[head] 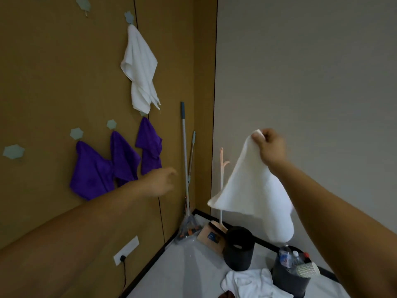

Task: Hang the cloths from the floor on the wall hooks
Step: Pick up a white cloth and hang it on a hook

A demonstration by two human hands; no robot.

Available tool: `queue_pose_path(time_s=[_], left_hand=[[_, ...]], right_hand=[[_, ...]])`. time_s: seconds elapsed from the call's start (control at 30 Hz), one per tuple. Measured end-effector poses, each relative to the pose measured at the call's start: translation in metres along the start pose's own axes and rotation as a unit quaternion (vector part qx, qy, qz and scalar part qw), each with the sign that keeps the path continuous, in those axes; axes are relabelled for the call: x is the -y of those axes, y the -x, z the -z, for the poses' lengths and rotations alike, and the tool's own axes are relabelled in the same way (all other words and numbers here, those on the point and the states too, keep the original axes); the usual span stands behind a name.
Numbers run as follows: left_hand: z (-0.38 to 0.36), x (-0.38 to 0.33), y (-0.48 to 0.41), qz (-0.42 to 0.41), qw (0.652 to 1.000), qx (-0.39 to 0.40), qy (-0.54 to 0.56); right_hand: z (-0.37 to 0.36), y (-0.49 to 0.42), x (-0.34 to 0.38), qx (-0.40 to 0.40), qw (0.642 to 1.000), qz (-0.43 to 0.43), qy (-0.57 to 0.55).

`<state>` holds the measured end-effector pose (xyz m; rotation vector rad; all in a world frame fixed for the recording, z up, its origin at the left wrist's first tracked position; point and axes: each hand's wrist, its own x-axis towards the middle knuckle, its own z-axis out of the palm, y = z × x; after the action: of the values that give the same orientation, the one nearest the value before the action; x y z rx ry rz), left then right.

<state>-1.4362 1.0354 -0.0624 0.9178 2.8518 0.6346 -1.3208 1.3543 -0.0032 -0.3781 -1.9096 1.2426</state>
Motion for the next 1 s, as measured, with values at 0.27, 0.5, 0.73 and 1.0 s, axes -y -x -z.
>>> queue_pose_path(time_s=[0.27,0.5,0.73,1.0], left_hand=[[-0.026,-0.121,-0.013,-0.144,0.954,-0.045,0.258],[-0.036,-0.145,-0.009,-0.203,0.936,-0.141,0.249],[-0.052,-0.083,0.007,-0.177,0.963,-0.039,0.2],[-0.027,0.015,0.024,-0.062,0.994,0.083,0.031]], right_hand=[[-0.004,0.019,0.02,0.2,0.978,0.047,0.032],[-0.001,0.03,0.017,0.195,0.98,-0.002,-0.043],[-0.003,0.016,0.014,0.123,0.987,-0.028,-0.099],[0.005,-0.002,0.0,0.005,0.996,-0.045,-0.075]])
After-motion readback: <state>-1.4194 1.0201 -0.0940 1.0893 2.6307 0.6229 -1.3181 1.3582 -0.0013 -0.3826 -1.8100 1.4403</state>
